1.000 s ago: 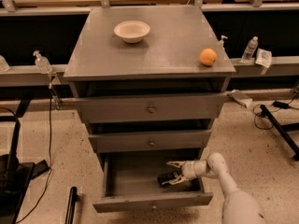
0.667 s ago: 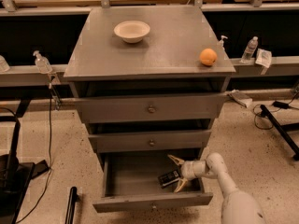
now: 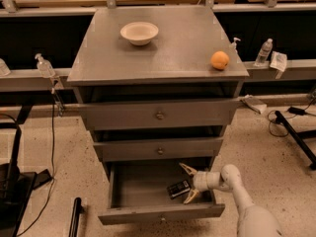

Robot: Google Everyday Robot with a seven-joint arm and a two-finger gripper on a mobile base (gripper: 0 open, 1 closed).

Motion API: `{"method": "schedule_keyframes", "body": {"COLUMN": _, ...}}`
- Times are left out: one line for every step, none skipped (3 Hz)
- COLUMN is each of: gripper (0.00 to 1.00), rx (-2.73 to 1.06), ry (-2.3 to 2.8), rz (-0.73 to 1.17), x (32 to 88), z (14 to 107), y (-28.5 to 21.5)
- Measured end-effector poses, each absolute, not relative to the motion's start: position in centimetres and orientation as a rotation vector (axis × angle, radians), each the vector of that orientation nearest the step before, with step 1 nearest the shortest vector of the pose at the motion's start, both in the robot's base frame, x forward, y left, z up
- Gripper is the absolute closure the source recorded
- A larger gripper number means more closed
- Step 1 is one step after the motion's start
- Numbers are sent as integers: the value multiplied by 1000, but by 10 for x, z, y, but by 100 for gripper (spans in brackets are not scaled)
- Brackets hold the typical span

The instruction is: Place rxbar chocolate into bottom drawer

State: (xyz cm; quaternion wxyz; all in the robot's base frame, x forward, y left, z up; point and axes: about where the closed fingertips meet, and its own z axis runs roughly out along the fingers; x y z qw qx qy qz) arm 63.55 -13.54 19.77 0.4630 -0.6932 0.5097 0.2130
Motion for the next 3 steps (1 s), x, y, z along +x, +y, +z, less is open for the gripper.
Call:
{"method": "schedule_keyframes", "body": {"gripper": 19, "rx": -1595, "ry": 1242, "rz": 513, "x": 633, "z": 216, "y": -143}}
{"method": "schedule_keyframes", "body": {"gripper": 16, "rx": -1551, "ry": 1235, "rz": 512, "x": 630, "z": 227, "y": -148}}
{"method": "schedule_keyframes", "body": {"gripper": 3, "rx": -1511, "ry": 1262, "rz": 523, "x": 620, "z": 244, "y": -163}}
